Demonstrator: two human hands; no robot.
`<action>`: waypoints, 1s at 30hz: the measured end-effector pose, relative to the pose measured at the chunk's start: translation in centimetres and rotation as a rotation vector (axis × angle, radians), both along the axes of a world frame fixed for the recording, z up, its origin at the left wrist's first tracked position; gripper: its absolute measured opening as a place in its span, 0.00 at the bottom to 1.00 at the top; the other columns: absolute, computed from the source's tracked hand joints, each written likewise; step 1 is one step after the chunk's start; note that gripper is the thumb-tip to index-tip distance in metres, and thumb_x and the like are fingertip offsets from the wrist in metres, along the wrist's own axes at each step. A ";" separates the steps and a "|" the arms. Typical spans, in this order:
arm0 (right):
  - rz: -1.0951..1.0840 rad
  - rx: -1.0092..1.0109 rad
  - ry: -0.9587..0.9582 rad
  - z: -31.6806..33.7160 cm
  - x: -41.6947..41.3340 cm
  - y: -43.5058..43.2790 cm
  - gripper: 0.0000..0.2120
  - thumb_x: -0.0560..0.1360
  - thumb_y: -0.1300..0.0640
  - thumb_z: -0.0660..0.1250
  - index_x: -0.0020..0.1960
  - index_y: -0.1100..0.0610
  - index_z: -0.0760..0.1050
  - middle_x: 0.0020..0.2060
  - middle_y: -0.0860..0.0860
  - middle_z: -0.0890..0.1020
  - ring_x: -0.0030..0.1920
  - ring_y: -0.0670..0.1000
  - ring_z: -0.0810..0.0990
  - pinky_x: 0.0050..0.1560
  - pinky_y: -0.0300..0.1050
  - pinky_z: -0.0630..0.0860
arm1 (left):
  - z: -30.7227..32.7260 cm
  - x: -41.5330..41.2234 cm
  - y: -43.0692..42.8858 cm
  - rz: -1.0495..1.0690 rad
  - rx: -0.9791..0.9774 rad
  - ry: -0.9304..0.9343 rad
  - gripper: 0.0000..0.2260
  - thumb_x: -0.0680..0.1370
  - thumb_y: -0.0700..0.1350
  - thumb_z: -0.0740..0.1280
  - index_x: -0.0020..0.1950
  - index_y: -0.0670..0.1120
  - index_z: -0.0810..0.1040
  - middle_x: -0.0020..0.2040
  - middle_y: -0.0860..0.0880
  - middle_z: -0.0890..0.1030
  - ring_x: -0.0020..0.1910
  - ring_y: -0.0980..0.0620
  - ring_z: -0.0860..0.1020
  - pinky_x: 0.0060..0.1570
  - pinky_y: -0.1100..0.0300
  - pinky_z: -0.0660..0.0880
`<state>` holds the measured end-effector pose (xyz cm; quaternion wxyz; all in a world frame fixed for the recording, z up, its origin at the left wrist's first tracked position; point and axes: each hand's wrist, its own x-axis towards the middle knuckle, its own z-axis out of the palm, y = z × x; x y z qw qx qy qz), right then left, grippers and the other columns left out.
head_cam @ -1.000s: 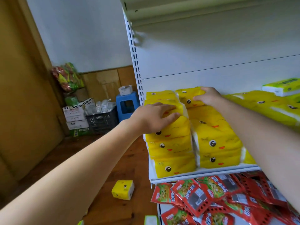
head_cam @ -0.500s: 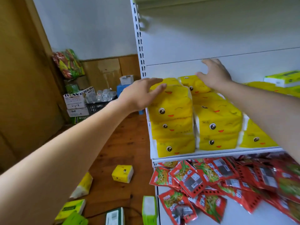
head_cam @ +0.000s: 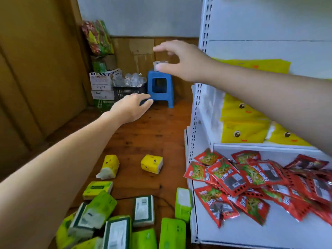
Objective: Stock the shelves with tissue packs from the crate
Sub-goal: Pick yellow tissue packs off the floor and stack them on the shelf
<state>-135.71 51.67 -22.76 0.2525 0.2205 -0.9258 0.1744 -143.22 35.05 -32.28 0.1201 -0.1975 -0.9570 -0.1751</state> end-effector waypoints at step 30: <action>-0.125 -0.021 -0.855 -47.9 -17.9 -13.6 0.27 0.77 0.51 0.64 0.73 0.48 0.60 0.75 0.51 0.57 0.74 0.50 0.57 0.70 0.42 0.57 | -40.0 -18.4 -18.5 0.403 -0.069 -0.527 0.28 0.79 0.56 0.58 0.76 0.59 0.49 0.77 0.38 0.45 0.71 0.34 0.59 0.67 0.45 0.60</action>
